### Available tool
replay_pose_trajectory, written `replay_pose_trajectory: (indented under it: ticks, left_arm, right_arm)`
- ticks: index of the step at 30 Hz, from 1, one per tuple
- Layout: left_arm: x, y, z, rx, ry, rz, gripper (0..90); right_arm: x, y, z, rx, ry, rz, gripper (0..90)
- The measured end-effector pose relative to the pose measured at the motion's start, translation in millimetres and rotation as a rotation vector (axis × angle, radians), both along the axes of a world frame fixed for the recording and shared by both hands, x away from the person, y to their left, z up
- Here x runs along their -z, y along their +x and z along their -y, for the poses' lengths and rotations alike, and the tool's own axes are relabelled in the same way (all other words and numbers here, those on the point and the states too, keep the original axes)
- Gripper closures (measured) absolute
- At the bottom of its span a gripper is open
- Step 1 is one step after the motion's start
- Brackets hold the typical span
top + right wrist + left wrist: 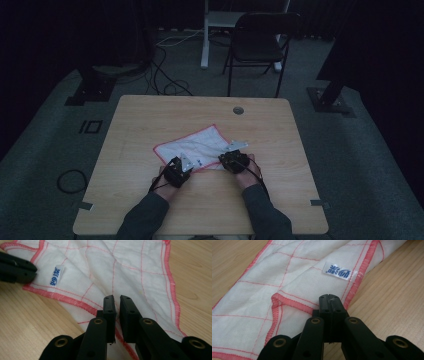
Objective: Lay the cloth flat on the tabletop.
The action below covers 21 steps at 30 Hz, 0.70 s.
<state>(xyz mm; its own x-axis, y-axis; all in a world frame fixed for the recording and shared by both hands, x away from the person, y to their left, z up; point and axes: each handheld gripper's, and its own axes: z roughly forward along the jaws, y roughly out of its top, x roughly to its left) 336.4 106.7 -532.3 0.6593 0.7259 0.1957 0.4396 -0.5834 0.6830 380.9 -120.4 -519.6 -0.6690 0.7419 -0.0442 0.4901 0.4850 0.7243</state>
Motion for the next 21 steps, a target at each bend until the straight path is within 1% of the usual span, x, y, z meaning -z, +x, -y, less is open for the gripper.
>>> replay_pose_trajectory:
  ticks: [7,9,10,14,17,21]
  left_arm:
    - [-2.5,-1.4,-0.9,0.003,-0.002,0.001,90.0]
    - [-1.5,-2.5,0.7,0.012,-0.002,0.001,90.0]
    - [-0.1,-4.8,3.1,0.023,0.013,0.005,90.0]
    - [2.1,-8.0,4.9,0.035,0.027,0.003,90.0]
    - [4.7,-11.9,5.0,0.037,0.017,-0.013,90.0]
    - [4.8,-16.7,2.0,0.036,0.002,-0.021,90.0]
  right_arm:
    - [-4.2,-1.2,5.5,0.009,0.006,0.016,83.9]
    - [-4.8,-1.2,7.6,0.013,0.008,0.020,83.7]
    - [-4.9,-1.2,9.1,0.015,0.007,0.020,83.2]
    - [-4.7,-1.0,11.3,0.020,0.007,0.022,82.8]
    - [-4.4,-0.2,13.7,0.032,0.007,0.023,81.0]
    - [-3.5,1.7,18.0,0.056,0.012,0.021,80.7]
